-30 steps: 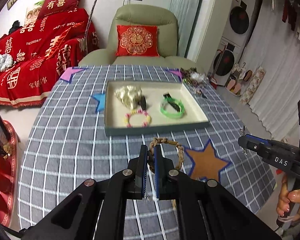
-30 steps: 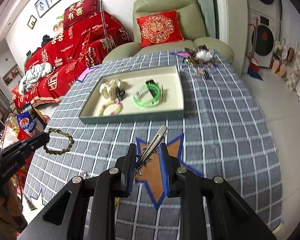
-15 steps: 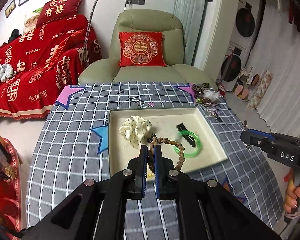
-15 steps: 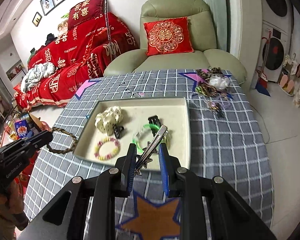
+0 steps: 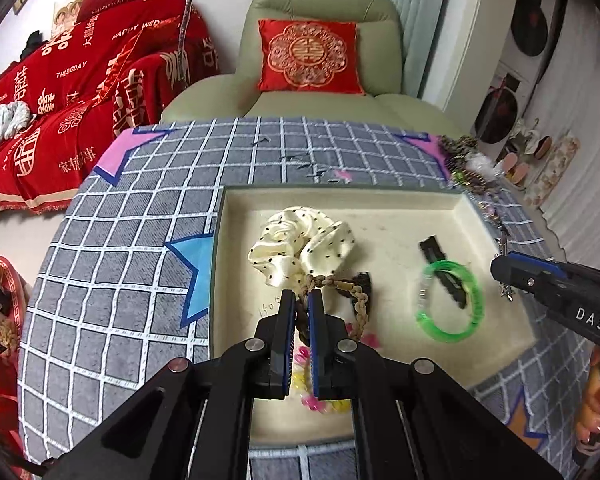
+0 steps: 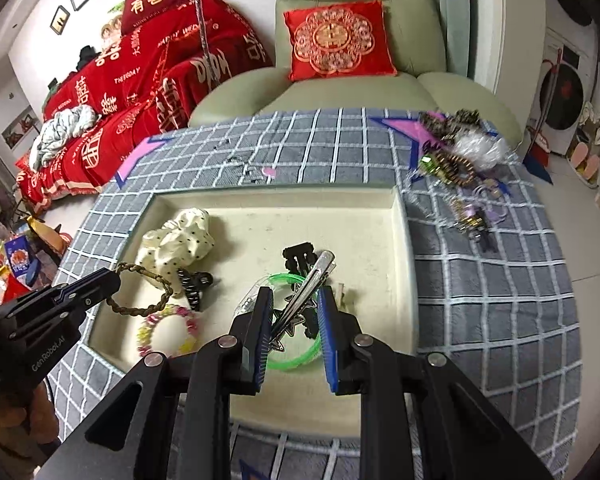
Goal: Organize jewelry
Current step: 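Carry the rope bracelet and silver clip into the tray and open both tools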
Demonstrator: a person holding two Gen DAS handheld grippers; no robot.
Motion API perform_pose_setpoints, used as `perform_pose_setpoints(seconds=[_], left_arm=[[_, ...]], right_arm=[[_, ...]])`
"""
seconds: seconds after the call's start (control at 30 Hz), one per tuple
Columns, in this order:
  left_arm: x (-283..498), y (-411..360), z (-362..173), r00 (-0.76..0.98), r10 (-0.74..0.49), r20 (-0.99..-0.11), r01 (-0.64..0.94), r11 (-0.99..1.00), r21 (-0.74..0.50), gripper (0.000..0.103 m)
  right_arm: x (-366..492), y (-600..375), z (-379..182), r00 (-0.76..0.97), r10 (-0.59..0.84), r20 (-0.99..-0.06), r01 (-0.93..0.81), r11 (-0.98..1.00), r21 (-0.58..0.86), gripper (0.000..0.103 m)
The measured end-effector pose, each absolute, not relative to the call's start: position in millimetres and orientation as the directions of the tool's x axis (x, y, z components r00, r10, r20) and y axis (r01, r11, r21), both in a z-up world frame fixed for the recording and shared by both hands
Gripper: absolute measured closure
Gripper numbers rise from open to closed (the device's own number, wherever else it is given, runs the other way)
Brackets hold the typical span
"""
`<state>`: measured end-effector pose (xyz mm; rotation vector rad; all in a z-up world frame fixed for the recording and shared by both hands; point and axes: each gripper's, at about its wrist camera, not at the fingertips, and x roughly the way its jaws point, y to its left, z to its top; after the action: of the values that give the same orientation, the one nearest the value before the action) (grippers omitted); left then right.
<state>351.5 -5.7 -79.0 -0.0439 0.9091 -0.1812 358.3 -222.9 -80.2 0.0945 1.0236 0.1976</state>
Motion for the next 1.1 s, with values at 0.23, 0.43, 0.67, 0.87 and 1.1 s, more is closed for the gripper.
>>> perform_pose_setpoints(seconds=[0.23,0.43,0.67,0.87,1.1], left_arm=[[362,-16,-99,0.583,-0.14,-0.8,0.146,0.987,-0.066,0.089],[365,-23,-113,0.575,-0.084,-0.814,0.144,0.99,-0.001,0.089],[363,-29,-110,0.589,-0.024,-0.808,0.131,0.989,0.066,0.089],[360,-27,-102,0.596,-0.012,-0.803,0.118,0.99,0.073,0.089],[355,-29,-96,0.598,-0.017,-0.801,0.118,0.991,0.067,0.088]], right_arm=[[370,-211,-115,0.459,0.212,-0.862,-0.129,0.977,0.172,0.079],[372,-207,-129,0.435,0.21,-0.875,-0.132,0.977,0.169,0.078],[372,-204,-128,0.432,0.219,-0.875,-0.137,0.975,0.176,0.074],[363,-211,-110,0.475,0.255,-0.842,-0.13,0.967,0.219,0.048],[349,-221,-95,0.498,0.262,-0.827,-0.093,0.964,0.249,0.038]])
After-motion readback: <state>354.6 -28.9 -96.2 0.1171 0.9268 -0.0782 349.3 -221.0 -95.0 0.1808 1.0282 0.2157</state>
